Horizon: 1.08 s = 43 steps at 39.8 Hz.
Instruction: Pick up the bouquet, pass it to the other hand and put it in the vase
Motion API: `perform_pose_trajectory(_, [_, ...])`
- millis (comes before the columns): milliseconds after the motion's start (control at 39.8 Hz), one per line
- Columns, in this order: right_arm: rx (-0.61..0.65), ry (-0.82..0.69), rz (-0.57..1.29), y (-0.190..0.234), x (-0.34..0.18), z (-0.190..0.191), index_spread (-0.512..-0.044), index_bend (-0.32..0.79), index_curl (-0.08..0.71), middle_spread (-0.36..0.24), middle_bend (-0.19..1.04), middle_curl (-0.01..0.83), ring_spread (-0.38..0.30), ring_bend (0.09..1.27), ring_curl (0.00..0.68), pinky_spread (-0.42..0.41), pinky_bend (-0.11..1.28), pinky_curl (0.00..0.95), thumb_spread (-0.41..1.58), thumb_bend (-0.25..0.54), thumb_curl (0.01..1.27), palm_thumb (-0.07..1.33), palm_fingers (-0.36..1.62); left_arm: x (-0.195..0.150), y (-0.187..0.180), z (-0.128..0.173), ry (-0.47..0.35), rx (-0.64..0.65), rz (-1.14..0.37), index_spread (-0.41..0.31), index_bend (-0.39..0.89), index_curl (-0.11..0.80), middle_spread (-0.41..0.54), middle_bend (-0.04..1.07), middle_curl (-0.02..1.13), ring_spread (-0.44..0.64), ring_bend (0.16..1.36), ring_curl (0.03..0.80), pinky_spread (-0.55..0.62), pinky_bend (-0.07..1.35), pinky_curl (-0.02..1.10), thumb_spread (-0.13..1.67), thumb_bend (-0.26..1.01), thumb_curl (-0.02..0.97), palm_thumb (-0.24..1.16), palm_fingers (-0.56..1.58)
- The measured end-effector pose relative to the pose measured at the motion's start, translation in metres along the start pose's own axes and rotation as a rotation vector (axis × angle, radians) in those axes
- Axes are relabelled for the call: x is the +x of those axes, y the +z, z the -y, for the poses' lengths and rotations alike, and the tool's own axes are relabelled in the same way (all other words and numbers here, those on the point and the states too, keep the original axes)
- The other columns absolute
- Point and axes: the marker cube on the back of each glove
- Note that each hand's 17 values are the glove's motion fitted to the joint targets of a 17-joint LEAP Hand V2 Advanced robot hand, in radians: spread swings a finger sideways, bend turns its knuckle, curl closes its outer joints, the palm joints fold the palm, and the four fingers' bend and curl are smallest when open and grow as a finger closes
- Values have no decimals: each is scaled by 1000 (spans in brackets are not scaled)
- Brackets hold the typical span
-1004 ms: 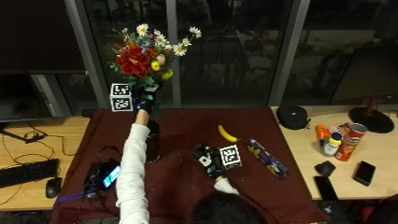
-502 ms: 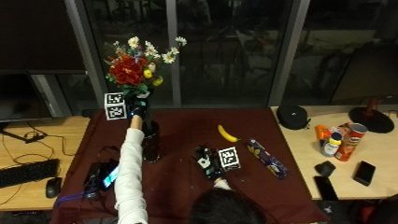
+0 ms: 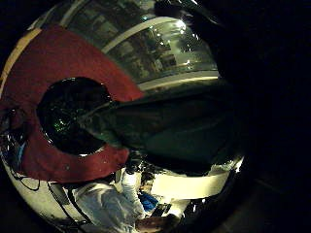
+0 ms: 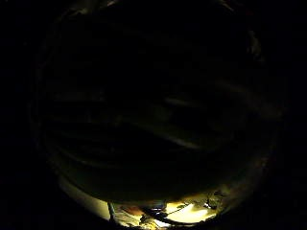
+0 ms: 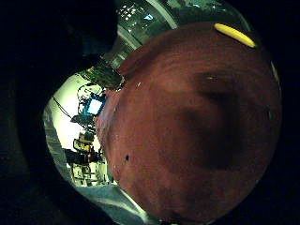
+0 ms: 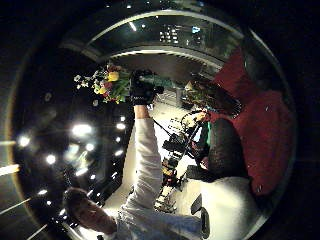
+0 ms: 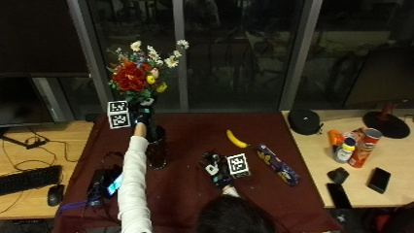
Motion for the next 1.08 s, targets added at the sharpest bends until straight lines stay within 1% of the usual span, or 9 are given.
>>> perform_pose_trajectory(201, [24, -11, -54, -7, 18, 5, -228, 122, 353, -113, 262, 469, -119, 325, 379, 122, 240, 334, 971, -22, 577, 810, 982, -34, -8, 8, -155, -191, 138, -228, 350, 574, -218, 554, 588, -261, 404, 466, -204, 140, 361, 348, -49, 752, 897, 1060])
perform_pose_trajectory(226, [23, -1, -59, -9, 20, 5, -228, 118, 350, -113, 263, 470, -120, 326, 380, 122, 236, 335, 973, -23, 576, 807, 980, -43, -11, 6, -179, -237, 194, -201, 301, 557, -205, 546, 585, -187, 309, 437, -55, 4, 308, 517, -109, 707, 771, 659])
perform_pose_trajectory(276, [17, 40, -64, -13, 22, 2, -228, 116, 348, -113, 263, 470, -120, 326, 381, 123, 234, 336, 973, -23, 576, 806, 979, -62, -19, 4, -216, -314, 305, -103, 68, 522, -90, 422, 617, -5, 341, 539, 118, 180, 391, 609, -117, 661, 676, 7])
perform_pose_trajectory(301, [13, 67, -64, -14, 21, 0, -227, 114, 345, -113, 265, 471, -121, 323, 381, 123, 234, 337, 975, -22, 576, 808, 977, -72, -22, 2, -229, -343, 356, -75, 52, 515, -32, 373, 637, 46, 374, 571, 168, 241, 426, 641, -104, 646, 655, -142])
perform_pose_trajectory(351, [6, 126, -73, -19, 16, -8, -227, 115, 342, -113, 265, 472, -121, 322, 382, 126, 233, 339, 975, -22, 575, 808, 977, -91, -29, -2, -244, -382, 453, -31, 10, 447, 81, 215, 560, 153, 354, 498, 258, 259, 388, 697, -72, 621, 643, -268])
perform_pose_trajectory(427, [11, 174, -118, -28, 0, -21, -226, 116, 339, -130, 266, 472, -118, 313, 383, 132, 228, 341, 972, -18, 577, 818, 956, -119, -38, -8, -267, -400, 551, 13, -26, 365, 220, 85, 420, 284, 321, 400, 361, 252, 333, 747, -29, 602, 684, -319])
perform_pose_trajectory(653, [17, -43, -55, -34, -11, -22, -225, 123, 331, -155, 267, 475, -115, 297, 382, 148, 208, 343, 959, -21, 582, 829, 945, -146, -44, -4, -269, -413, 385, 65, 38, 237, 408, 112, 289, 505, 323, 336, 521, 247, 303, 846, -9, 547, 722, -321])
perform_pose_trajectory(828, [7, 11, -42, -32, -2, -22, -224, 120, 325, -136, 279, 479, -113, 292, 385, 152, 190, 341, 962, -19, 583, 835, 945, -128, -51, -5, -221, -252, 196, 77, 113, 210, 452, 130, 247, 572, 309, 319, 552, 198, 289, 968, 54, 585, 838, -243])
perform_pose_trajectory(1079, [13, 31, -57, -37, 2, -23, -223, 125, 323, -121, 279, 482, -113, 286, 388, 154, 190, 343, 962, -22, 583, 838, 936, -116, -58, -9, -192, -161, 64, 70, 144, 225, 408, 163, 234, 583, 297, 304, 545, 162, 264, 1133, 65, 624, 807, -144])
